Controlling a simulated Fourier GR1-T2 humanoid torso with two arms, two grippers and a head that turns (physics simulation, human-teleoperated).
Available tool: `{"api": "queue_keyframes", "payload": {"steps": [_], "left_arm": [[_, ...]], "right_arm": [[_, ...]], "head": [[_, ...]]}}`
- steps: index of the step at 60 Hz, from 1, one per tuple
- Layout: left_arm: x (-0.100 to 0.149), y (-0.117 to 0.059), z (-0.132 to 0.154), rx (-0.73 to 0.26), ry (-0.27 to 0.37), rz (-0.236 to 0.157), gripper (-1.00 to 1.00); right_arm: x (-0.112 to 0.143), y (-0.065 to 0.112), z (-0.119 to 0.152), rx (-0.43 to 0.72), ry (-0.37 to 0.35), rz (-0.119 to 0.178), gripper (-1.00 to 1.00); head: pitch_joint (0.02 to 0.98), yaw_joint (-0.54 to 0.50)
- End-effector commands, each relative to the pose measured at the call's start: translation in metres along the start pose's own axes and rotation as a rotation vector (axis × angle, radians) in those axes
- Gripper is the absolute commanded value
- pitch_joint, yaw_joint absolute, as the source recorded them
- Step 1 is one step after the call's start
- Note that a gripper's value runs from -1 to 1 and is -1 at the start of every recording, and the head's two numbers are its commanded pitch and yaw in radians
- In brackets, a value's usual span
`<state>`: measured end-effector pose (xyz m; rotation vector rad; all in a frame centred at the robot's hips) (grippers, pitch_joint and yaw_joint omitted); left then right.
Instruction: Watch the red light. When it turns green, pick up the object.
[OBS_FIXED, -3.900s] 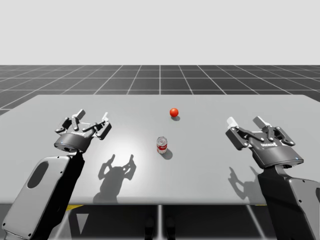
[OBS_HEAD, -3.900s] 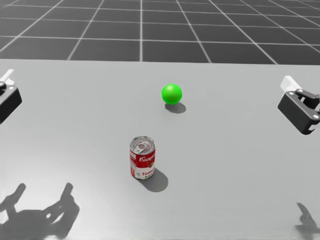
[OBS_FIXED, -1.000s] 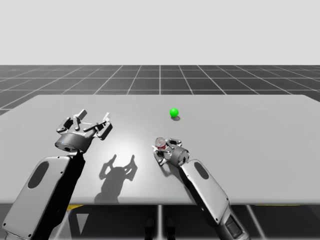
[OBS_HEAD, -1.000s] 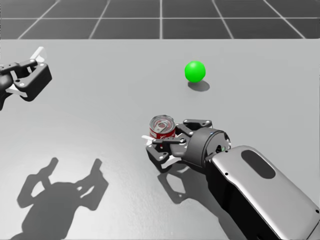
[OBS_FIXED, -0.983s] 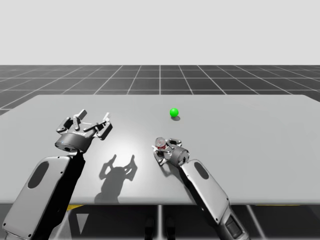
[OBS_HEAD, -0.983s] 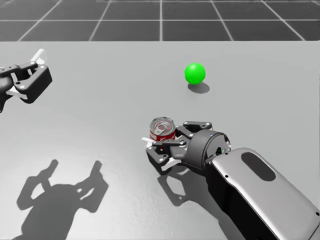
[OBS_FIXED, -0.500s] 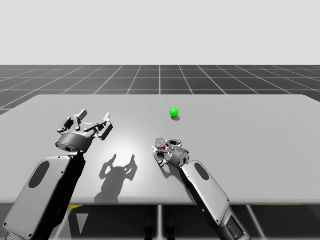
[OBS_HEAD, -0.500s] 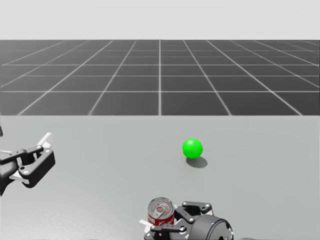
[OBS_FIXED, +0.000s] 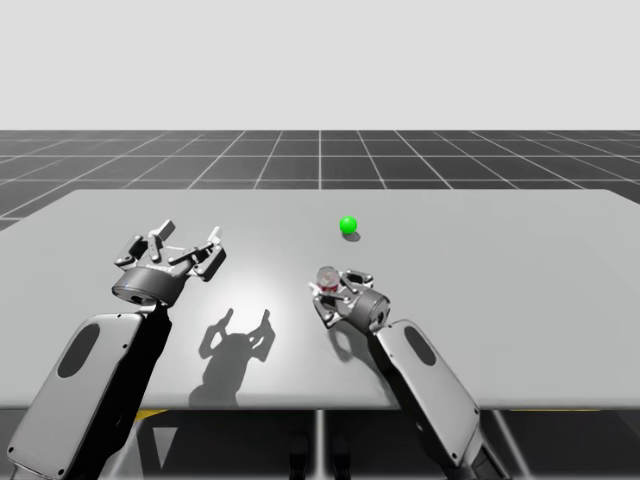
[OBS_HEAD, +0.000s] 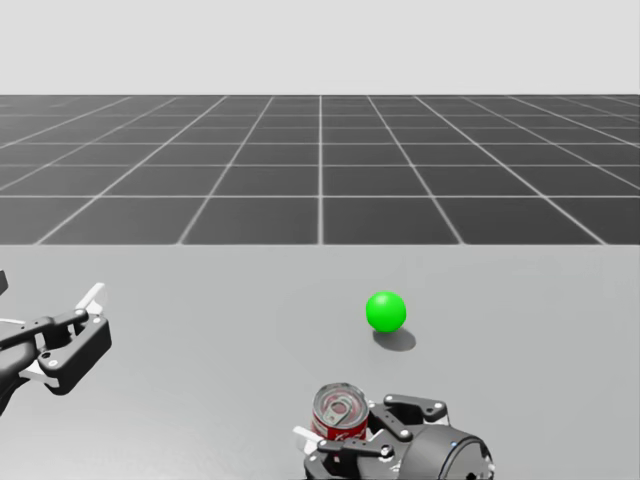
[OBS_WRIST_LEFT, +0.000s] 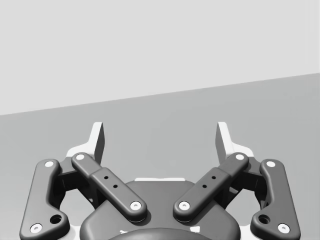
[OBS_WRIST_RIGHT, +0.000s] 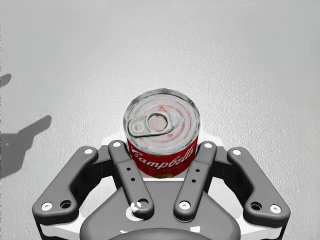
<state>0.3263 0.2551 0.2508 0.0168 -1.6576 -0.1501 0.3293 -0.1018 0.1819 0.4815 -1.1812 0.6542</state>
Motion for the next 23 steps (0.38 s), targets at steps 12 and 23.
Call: {"api": "queue_keyframes", "payload": {"steps": [12,23], "left_arm": [[0.0,0.0,0.0,-0.001,0.0,0.0,-1.0],[0.0,0.0,0.0,-0.001,0.0,0.0,-1.0]], "right_arm": [[0.108,-0.02,0.025,-0.146,-0.259,0.01,1.0],[0.151,-0.019,0.05,-0.173,-0.378,0.031,1.0]], "head": [[0.446,0.0],[0.447,0.0]]}}
